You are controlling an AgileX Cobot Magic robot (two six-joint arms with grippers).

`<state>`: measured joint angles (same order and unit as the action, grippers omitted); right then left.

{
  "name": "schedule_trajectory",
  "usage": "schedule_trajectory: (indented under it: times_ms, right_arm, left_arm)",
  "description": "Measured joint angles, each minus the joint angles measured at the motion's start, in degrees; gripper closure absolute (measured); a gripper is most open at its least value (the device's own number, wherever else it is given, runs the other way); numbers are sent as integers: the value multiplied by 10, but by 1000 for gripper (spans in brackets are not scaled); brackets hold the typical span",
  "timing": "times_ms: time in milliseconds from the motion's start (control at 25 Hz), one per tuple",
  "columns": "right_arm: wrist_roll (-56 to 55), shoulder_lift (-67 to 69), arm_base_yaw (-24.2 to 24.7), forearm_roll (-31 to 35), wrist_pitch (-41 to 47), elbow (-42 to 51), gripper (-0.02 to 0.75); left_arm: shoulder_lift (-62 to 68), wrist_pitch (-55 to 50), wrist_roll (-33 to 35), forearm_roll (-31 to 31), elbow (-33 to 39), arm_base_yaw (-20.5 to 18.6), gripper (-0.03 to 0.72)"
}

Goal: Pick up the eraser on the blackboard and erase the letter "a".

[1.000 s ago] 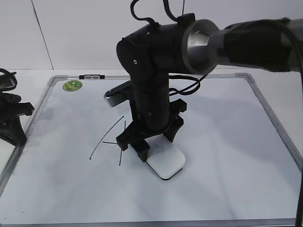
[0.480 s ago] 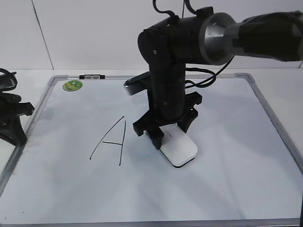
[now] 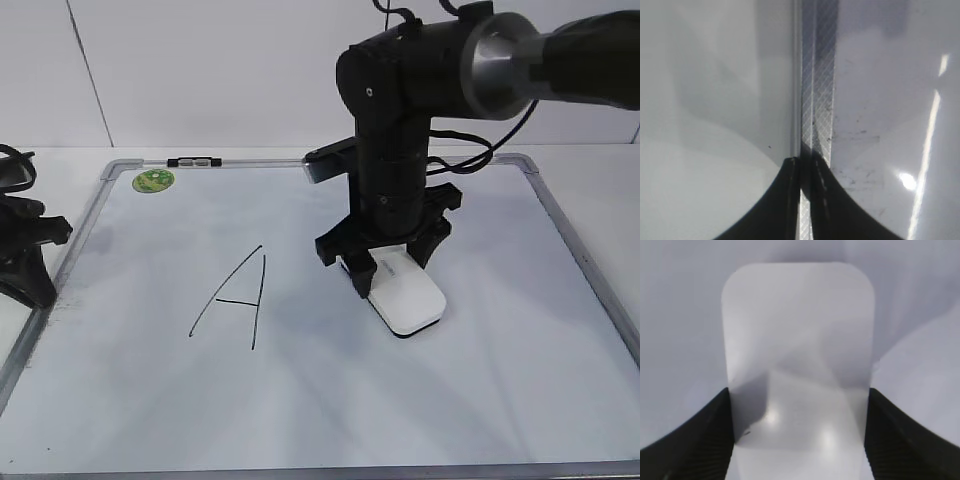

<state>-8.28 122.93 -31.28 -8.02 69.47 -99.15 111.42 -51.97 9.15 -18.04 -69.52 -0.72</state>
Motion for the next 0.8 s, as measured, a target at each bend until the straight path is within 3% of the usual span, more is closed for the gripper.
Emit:
schedule_trajectory:
  times_ms: [240, 560, 800]
  right_arm:
    - [-38, -69, 2, -16, -23, 9, 200]
    - [-133, -107, 11, -107, -40, 64, 200]
    - [-150, -123, 69, -115, -46, 122, 200]
  left_arm:
    - [0, 0, 0, 0, 0, 0, 670]
    - [0, 0, 0, 0, 0, 0, 670]
    - [0, 0, 0, 0, 0, 0, 670]
